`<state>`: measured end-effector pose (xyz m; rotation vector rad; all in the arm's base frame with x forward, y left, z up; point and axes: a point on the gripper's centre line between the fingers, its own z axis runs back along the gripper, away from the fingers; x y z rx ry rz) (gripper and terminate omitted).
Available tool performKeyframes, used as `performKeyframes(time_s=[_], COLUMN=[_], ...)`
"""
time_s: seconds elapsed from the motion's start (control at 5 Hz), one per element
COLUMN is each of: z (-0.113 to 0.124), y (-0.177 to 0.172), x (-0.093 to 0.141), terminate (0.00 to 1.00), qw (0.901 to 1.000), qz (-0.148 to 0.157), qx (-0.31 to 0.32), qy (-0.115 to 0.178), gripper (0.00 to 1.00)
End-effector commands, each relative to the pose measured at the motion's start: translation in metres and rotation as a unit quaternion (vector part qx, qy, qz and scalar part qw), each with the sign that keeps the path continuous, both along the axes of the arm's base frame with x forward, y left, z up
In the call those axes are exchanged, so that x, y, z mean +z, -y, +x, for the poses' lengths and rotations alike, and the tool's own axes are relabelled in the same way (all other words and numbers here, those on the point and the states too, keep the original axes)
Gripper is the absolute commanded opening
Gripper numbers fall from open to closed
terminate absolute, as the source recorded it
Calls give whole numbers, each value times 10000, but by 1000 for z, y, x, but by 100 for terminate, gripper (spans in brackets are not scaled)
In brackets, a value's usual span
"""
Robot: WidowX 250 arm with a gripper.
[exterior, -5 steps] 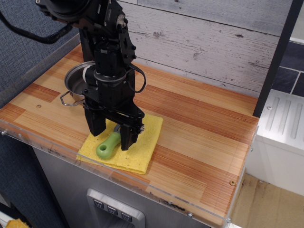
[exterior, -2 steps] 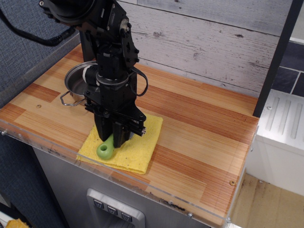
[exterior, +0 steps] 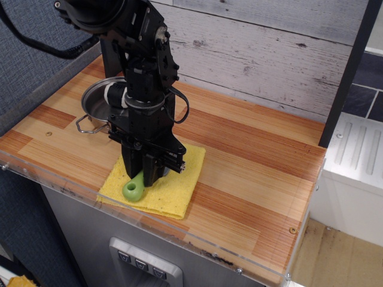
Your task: Move the green utensil to the left of the yellow cloth and just below the silver pot.
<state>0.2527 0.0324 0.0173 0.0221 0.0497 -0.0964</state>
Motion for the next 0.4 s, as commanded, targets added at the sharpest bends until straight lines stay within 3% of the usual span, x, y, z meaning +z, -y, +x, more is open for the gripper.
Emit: performKeyframes(time_s=[0.0,0.2], z=[-4,-6], y=[-70,-118], x=[58,53], terminate=[0,0], qw=[9966,9960], qz=[13,33], qx=[265,522], qy=[778,722], gripper=[0,0])
